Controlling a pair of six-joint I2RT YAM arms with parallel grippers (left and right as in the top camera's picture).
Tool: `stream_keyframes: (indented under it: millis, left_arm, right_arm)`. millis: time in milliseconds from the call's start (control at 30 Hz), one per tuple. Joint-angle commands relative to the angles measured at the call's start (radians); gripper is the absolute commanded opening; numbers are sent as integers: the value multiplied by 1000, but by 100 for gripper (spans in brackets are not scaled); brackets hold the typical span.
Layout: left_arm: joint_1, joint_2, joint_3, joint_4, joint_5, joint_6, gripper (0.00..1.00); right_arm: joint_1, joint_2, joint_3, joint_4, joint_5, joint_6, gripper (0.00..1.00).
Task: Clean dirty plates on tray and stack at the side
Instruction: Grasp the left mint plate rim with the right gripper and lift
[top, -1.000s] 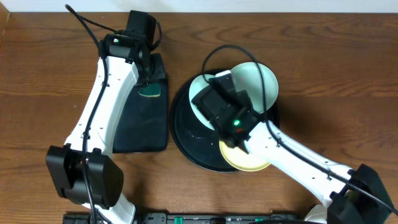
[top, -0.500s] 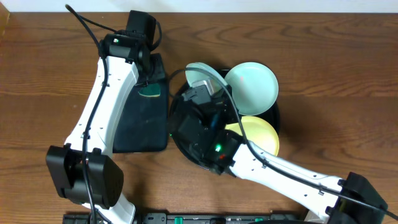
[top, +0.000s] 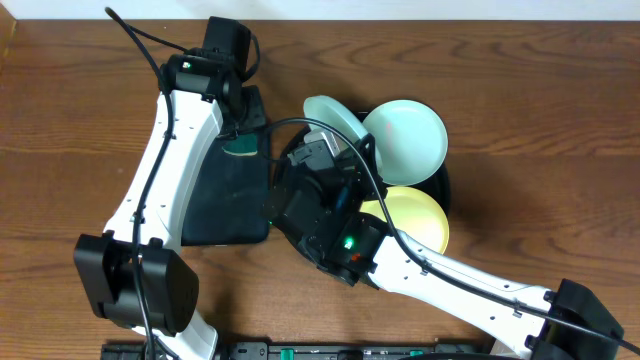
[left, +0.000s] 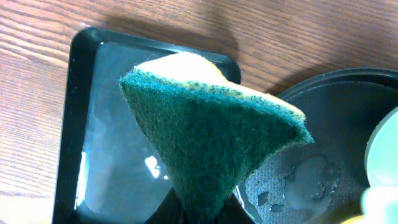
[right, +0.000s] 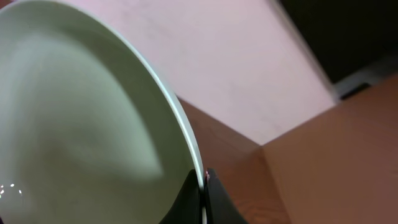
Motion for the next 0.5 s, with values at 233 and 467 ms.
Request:
stream_keyframes:
  millis: [233, 467]
  left_arm:
    - [1, -6, 14, -10, -8, 13, 8]
    - [1, -6, 14, -16, -9, 13, 7]
  right_arm:
    - [-156, -54, 19, -218, -757, 303, 1]
    - [-395, -154, 19, -212, -1217, 287, 1]
